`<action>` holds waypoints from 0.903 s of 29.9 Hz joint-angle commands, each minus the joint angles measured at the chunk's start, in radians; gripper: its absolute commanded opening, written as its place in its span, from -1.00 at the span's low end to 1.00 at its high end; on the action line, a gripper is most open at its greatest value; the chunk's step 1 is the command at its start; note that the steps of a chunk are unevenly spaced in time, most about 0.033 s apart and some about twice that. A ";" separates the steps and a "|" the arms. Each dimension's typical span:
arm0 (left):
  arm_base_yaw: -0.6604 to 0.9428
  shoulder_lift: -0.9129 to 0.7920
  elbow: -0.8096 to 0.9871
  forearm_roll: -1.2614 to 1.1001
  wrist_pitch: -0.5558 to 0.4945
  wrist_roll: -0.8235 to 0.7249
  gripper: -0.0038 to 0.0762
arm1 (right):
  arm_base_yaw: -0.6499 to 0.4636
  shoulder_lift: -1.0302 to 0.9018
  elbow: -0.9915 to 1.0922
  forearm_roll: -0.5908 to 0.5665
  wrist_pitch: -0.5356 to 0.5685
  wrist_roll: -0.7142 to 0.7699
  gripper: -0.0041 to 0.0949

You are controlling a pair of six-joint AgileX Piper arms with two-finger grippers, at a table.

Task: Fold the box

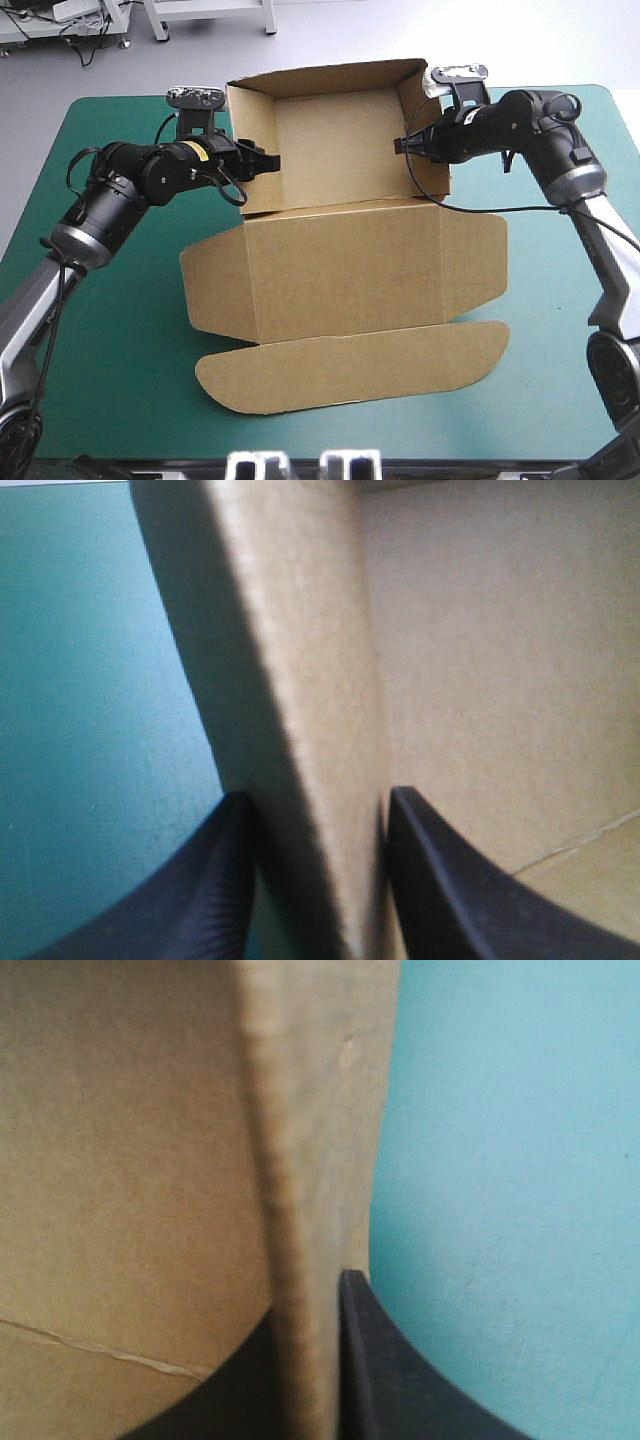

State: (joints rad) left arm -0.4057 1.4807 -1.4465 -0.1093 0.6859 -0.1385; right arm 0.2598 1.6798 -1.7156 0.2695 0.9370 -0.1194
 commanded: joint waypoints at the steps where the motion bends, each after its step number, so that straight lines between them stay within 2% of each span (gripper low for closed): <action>1: -0.009 -0.034 -0.036 -0.033 -0.043 -0.004 -0.73 | 0.017 -0.029 -0.030 0.116 0.019 -0.029 -0.96; 2: -0.009 -0.034 -0.036 -0.033 -0.031 0.012 -0.92 | 0.017 -0.024 -0.030 0.106 0.035 -0.027 -0.95; 5: -0.009 -0.031 -0.036 -0.033 0.001 0.022 -0.92 | 0.017 -0.004 -0.030 0.047 0.082 -0.022 -0.95; 8: -0.009 -0.013 -0.040 -0.033 0.047 0.028 -0.92 | 0.030 0.013 -0.030 -0.060 0.139 0.014 -0.95; 12: -0.009 0.038 -0.047 -0.040 0.156 0.050 -0.92 | 0.056 0.034 -0.030 -0.185 0.245 0.033 -0.95; 17: -0.014 0.125 -0.051 -0.049 0.288 0.057 -0.92 | 0.056 0.066 -0.023 -0.193 0.312 0.067 -0.96; 22: -0.018 0.183 -0.051 -0.100 0.315 0.103 -0.92 | 0.056 0.100 0.004 -0.167 0.312 0.082 -0.96; 27: -0.018 0.220 -0.051 -0.115 0.306 0.103 -0.92 | 0.056 0.120 0.066 -0.191 0.312 0.104 -0.95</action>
State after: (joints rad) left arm -0.4122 1.7331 -1.4628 -0.1736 1.0020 -0.0820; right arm 0.3130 1.8388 -1.6536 0.0926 1.2403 0.0146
